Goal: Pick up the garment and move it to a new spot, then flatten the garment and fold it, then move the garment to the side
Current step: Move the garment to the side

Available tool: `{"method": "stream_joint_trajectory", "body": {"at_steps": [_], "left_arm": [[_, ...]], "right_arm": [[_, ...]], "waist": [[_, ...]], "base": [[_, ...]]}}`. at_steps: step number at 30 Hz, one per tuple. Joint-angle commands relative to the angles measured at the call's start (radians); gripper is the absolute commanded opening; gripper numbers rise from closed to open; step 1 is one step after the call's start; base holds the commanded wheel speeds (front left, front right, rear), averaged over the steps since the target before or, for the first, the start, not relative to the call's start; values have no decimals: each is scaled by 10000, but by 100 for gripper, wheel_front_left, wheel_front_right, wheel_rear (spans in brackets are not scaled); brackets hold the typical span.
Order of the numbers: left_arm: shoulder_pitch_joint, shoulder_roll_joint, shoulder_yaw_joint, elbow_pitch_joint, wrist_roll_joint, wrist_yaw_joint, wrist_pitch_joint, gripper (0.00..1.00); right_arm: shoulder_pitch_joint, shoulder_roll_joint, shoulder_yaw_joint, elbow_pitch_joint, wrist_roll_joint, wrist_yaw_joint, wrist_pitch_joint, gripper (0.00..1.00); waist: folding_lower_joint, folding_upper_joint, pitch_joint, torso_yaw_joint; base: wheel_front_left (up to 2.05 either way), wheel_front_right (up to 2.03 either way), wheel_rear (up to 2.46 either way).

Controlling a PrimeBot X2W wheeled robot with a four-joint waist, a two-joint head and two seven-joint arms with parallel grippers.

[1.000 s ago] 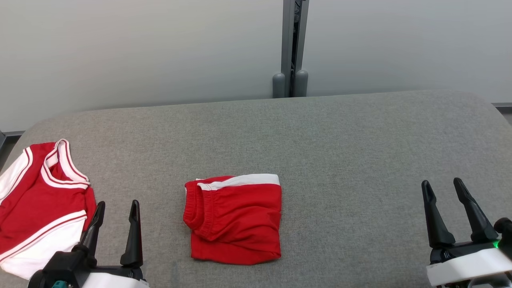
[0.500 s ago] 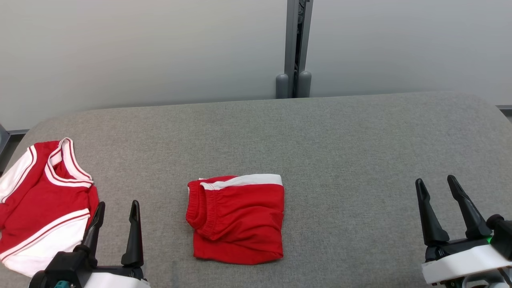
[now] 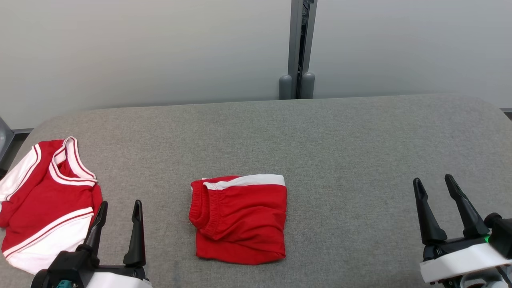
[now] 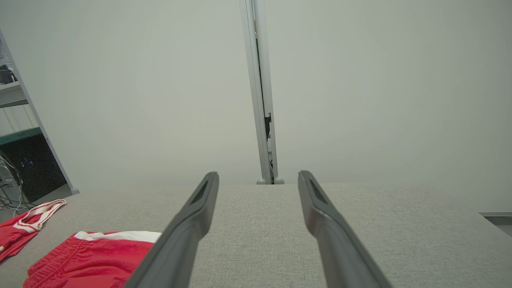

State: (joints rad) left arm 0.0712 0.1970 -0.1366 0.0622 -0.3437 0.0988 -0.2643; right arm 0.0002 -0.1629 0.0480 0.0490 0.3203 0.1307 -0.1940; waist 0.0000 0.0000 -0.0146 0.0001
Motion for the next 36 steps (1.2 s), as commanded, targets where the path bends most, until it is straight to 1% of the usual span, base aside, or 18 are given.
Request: {"method": "stream_joint_trajectory", "body": {"at_steps": [1, 6, 11, 15, 16, 18, 19, 21, 23, 24, 27, 28, 29, 30, 34, 36], "left_arm": [[-168, 22, 6, -18, 41, -16, 2, 100], [-254, 62, -70, -64, 18, -42, 53, 100], [-479, 64, -184, -101, -21, -93, 168, 100], [-660, -42, -325, -105, -133, -228, 188, 100], [-660, -42, -325, -105, -133, -228, 188, 100], [-733, -85, -385, -90, -177, -281, 183, 100], [-845, -124, -436, -39, -245, -351, 179, 100], [-919, -178, -486, 24, -267, -377, 165, 100], [-1014, -245, -516, 93, -303, -429, 135, 100], [-1056, -289, -535, 132, -348, -451, 118, 100], [-1112, -386, -574, 277, -382, -515, 88, 100], [-1138, -422, -579, 320, -395, -541, 73, 100], [-1200, -469, -570, 401, -421, -564, 58, 100], [-1226, -502, -564, 444, -428, -595, 42, 100], [-1267, -600, -476, 593, -530, -720, 2, 100], [-1268, -670, -492, 633, -501, -741, 6, 100]], "right_arm": [[-139, -31, 52, -7, 69, 3, 75, 100], [-621, -166, 306, -93, 285, 3, 376, 100], [-1319, -349, 679, 134, 816, 3, 1292, 100], [-1876, -452, 857, 458, 1263, 3, 2227, 100], [-1876, -452, 857, 458, 1263, 3, 2227, 100], [-2137, -411, 954, 632, 1526, 3, 2690, 100], [-2328, -385, 1073, 872, 1721, 3, 3198, 100], [-2503, -350, 1158, 1187, 1949, 3, 3785, 100], [-2767, -488, 1339, 1473, 1862, 3, 4379, 100], [-2880, -452, 1354, 1649, 1937, 3, 4628, 100], [-3126, -337, 1181, 2408, 1956, 3, 5572, 100], [-3235, -198, 991, 2650, 2059, 3, 5867, 100], [-3365, 56, 699, 3152, 2179, 3, 6608, 100], [-3404, 133, 568, 3381, 2155, 3, 6995, 100], [-3431, 547, 23, 3818, 2241, 3, 8041, 100], [-3340, 656, -237, 4017, 2086, 3, 8489, 100]], "waist": [[0, 0, 4, 26], [0, 0, 89, 277], [0, 0, 300, 809], [0, 0, 533, 1373], [0, 0, 533, 1373], [0, 0, 655, 1693], [0, 0, 796, 2021], [0, 0, 920, 2328], [0, 0, 1071, 2620], [0, 0, 1131, 2750], [0, 0, 1309, 3126], [0, 0, 1357, 3235], [0, 0, 1432, 3425], [0, 0, 1466, 3510], [0, 0, 1560, 3760], [0, 0, 1602, 3835]], "base": [[0, 0, 0], [0, 0, 0], [0, 0, 0], [0, 0, 0], [0, 0, 0], [0, 0, 0], [0, 0, 0], [0, 0, 0], [0, 0, 0], [0, 0, 0], [0, 0, 0], [0, 0, 0], [0, 0, 0], [0, 0, 0], [0, 0, 0], [0, 0, 0]]}}
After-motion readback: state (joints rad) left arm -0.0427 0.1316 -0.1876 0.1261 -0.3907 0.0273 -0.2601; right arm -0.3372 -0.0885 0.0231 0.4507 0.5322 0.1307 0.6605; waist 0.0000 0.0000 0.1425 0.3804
